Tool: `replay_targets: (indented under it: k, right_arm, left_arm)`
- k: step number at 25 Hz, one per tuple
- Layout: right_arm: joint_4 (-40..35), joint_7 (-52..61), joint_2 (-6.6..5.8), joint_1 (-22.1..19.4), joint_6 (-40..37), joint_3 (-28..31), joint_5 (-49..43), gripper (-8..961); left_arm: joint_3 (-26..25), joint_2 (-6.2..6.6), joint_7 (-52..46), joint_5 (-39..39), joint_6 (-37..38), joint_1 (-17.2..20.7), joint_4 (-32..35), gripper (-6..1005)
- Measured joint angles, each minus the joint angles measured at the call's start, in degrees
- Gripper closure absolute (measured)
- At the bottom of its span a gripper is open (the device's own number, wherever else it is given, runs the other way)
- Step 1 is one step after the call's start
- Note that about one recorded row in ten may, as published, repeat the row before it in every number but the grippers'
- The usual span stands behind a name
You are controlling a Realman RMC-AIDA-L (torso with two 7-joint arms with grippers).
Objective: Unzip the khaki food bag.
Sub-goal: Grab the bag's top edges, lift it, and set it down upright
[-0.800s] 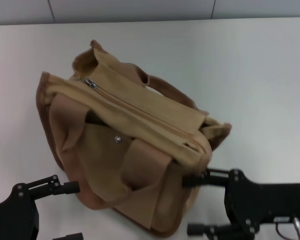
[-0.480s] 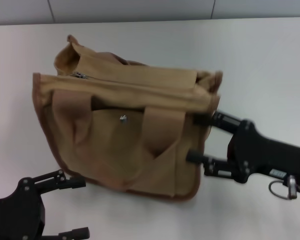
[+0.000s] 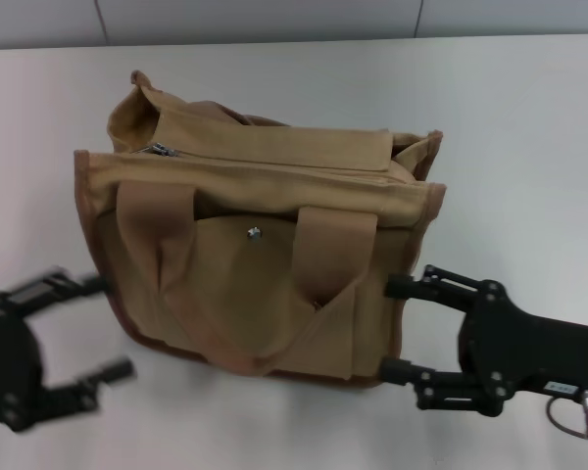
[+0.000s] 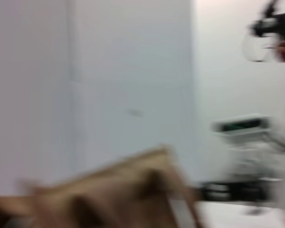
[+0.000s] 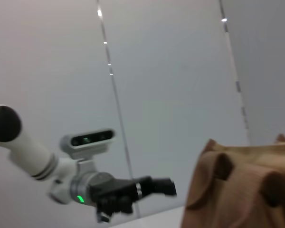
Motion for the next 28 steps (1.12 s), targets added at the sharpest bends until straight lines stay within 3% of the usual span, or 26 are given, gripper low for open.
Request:
replay_targets:
  k: [2, 4, 5, 12, 14, 20, 25, 27, 28]
  right_arm:
    - [-1.78, -0.67, -0.02, -2.76, -0.42, 2.3, 0.43, 116]
    - [-2.09, -1.0, -0.01, -3.39, -0.64, 3.02, 0.46, 118]
    - [-2.33, -1.38, 0.0, -4.17, -1.29, 3.86, 0.53, 119]
    - [-2.42, -1.53, -0.06, -4.57, -2.04, 5.38, 0.64, 125]
    - [-2.44, -1.54, -0.05, -4.58, -2.14, 5.62, 0.65, 127]
    - [-2.48, -1.55, -0.02, -4.61, -3.38, 7.52, 0.68, 133]
    - [-2.48, -1.56, -0.02, -4.95, -6.46, 12.8, 0.7, 137]
    - [-2.46, -1.53, -0.02, -5.31, -8.49, 16.61, 0.72, 139]
    - [-2.36, -1.36, -0.02, -5.49, -9.5, 18.59, 0.72, 140]
  left_arm:
    - [-9.27, -1.11, 2.1, 0.0, -2.92, 1.67, 0.62, 205]
    - [-11.59, -1.91, 2.63, -0.01, -4.36, 1.89, 1.12, 208]
    - [-13.09, -3.31, 3.76, -0.01, -6.62, 1.6, 1.75, 210]
    - [-10.48, -5.37, 4.64, 0.44, -11.38, -1.52, 1.59, 220]
    - [-8.14, -6.67, 6.28, 0.42, -13.68, -3.65, 0.53, 223]
    - [-8.57, -6.79, 7.39, -1.29, -16.76, -5.76, -4.64, 234]
    - [-8.53, -7.02, 9.74, -3.21, -19.0, -6.1, -7.04, 326]
    - [-8.57, -7.07, 10.03, -3.36, -19.41, -6.18, -7.4, 494]
    - [-8.57, -7.07, 10.03, -3.36, -19.41, -6.18, -7.4, 514]
